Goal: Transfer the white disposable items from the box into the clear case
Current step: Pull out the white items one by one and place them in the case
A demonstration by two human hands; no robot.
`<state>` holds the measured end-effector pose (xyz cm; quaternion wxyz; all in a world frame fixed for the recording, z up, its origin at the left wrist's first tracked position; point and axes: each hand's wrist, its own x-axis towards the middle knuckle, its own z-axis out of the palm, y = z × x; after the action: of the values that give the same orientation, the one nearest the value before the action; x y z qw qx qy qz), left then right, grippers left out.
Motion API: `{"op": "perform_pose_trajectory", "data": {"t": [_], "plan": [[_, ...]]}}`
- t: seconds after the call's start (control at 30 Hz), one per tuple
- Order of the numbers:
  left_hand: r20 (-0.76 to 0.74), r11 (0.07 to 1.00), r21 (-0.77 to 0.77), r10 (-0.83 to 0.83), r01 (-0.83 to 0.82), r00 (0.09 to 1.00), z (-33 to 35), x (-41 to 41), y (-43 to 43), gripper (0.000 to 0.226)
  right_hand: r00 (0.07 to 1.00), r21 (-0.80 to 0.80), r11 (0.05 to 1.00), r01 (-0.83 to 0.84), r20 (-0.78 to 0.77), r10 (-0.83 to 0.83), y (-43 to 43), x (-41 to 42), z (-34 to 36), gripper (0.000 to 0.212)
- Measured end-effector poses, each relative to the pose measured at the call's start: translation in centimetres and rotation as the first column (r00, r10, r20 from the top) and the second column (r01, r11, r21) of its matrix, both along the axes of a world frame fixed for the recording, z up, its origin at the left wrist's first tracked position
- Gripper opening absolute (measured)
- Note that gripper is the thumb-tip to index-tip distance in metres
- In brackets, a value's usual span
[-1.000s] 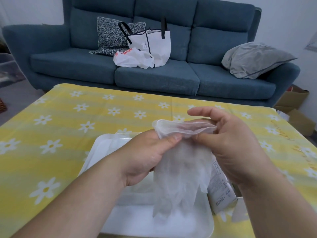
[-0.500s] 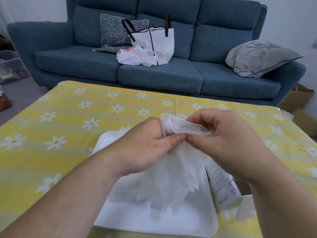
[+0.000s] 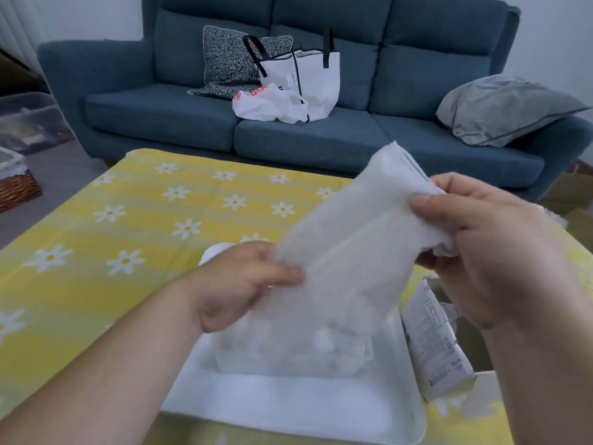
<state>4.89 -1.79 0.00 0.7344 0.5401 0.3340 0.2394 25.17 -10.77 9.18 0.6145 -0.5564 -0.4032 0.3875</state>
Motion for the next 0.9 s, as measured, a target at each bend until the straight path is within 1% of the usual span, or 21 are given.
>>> {"op": "perform_pose_trajectory", "data": {"t": [0.07,0.13,0.17,0.2,0.23,0.27,0.33,0.37,0.43,0.47,0.5,0.57,0.6,0.63,0.67,0.73,0.77,0.83,0.87,0.9], "plan": [[0.048,0.985,-0.115,0.133,-0.127,0.990,0.2,-1.7,1.1,0.028,0.999,-0.099,0.994,0.042,-0.011,-0.043,0.7,0.1,-1.2,0.018],[0.028,0.970,-0.149,0.198,-0.192,0.980,0.3,-3.1,1.9,0.050,0.998,-0.209,0.976,0.055,-0.017,-0.060,1.4,-0.2,-2.9,0.008],[-0.005,0.965,-0.150,0.215,-0.213,0.977,0.4,-3.5,2.1,0.055,0.998,-0.265,0.962,0.060,-0.007,-0.064,1.7,-0.5,-3.9,0.006],[-0.053,0.962,-0.142,0.228,-0.233,0.972,0.2,-3.7,2.3,0.053,0.998,-0.324,0.944,0.063,0.020,-0.060,1.9,-0.7,-5.0,0.008],[-0.112,0.962,-0.122,0.233,-0.246,0.966,0.0,-3.8,2.4,0.041,0.997,-0.381,0.922,0.070,0.067,-0.049,2.1,-0.9,-6.1,0.008],[-0.178,0.968,-0.085,0.220,-0.238,0.959,-0.3,-3.7,2.5,0.032,0.992,-0.432,0.898,0.085,0.126,-0.033,2.2,-0.9,-7.2,0.012],[-0.284,0.984,0.004,0.170,-0.176,0.944,-0.9,-3.2,2.4,0.021,0.963,-0.497,0.857,0.135,0.271,0.006,2.2,-0.5,-9.1,0.021],[-0.335,0.985,0.061,0.174,-0.163,0.926,-1.2,-2.9,2.4,0.017,0.929,-0.505,0.847,0.166,0.368,0.037,2.2,-0.2,-9.6,0.025],[-0.421,0.964,0.200,0.248,-0.177,0.873,-1.1,-2.6,2.7,0.012,0.823,-0.516,0.830,0.215,0.553,0.131,1.9,0.4,-9.8,0.030],[-0.445,0.944,0.269,0.299,-0.192,0.844,-0.9,-2.7,2.9,0.014,0.775,-0.540,0.814,0.215,0.602,0.194,1.8,0.7,-9.7,0.030],[-0.456,0.918,0.341,0.352,-0.205,0.817,-0.5,-2.9,3.1,0.017,0.747,-0.578,0.791,0.200,0.613,0.258,1.6,1.1,-9.4,0.030],[-0.460,0.845,0.496,0.449,-0.198,0.766,0.4,-3.5,3.4,0.022,0.727,-0.657,0.735,0.166,0.585,0.359,1.3,1.7,-8.7,0.031],[-0.470,0.813,0.557,0.477,-0.170,0.743,0.9,-3.9,3.4,0.023,0.709,-0.674,0.720,0.166,0.589,0.389,1.2,2.1,-8.3,0.034],[-0.491,0.793,0.596,0.482,-0.123,0.726,1.3,-4.2,3.3,0.025,0.679,-0.662,0.727,0.181,0.619,0.394,1.1,2.4,-8.0,0.035],[-0.529,0.787,0.615,0.459,-0.051,0.714,1.7,-4.3,3.0,0.026,0.644,-0.617,0.760,0.203,0.669,0.371,1.1,2.6,-7.7,0.029],[-0.660,0.803,0.576,0.345,0.155,0.667,2.3,-4.1,2.2,0.031,0.605,-0.496,0.846,0.196,0.740,0.294,1.3,2.2,-7.0,0.009],[-0.737,0.810,0.523,0.272,0.266,0.619,2.4,-3.6,1.7,0.036,0.602,-0.464,0.871,0.159,0.745,0.287,1.4,1.7,-6.9,0.005],[-0.849,0.802,0.411,0.165,0.433,0.502,2.1,-2.3,0.7,0.046,0.563,-0.495,0.867,0.052,0.732,0.383,1.7,0.1,-7.5,0.023],[-0.880,0.792,0.376,0.142,0.480,0.454,1.6,-1.5,0.4,0.050,0.506,-0.529,0.849,0.023,0.738,0.446,1.9,-0.8,-8.2,0.033],[-0.899,0.777,0.361,0.142,0.516,0.415,1.0,-0.7,0.1,0.053,0.422,-0.555,0.832,0.021,0.759,0.496,2.1,-1.7,-9.0,0.043]]}}
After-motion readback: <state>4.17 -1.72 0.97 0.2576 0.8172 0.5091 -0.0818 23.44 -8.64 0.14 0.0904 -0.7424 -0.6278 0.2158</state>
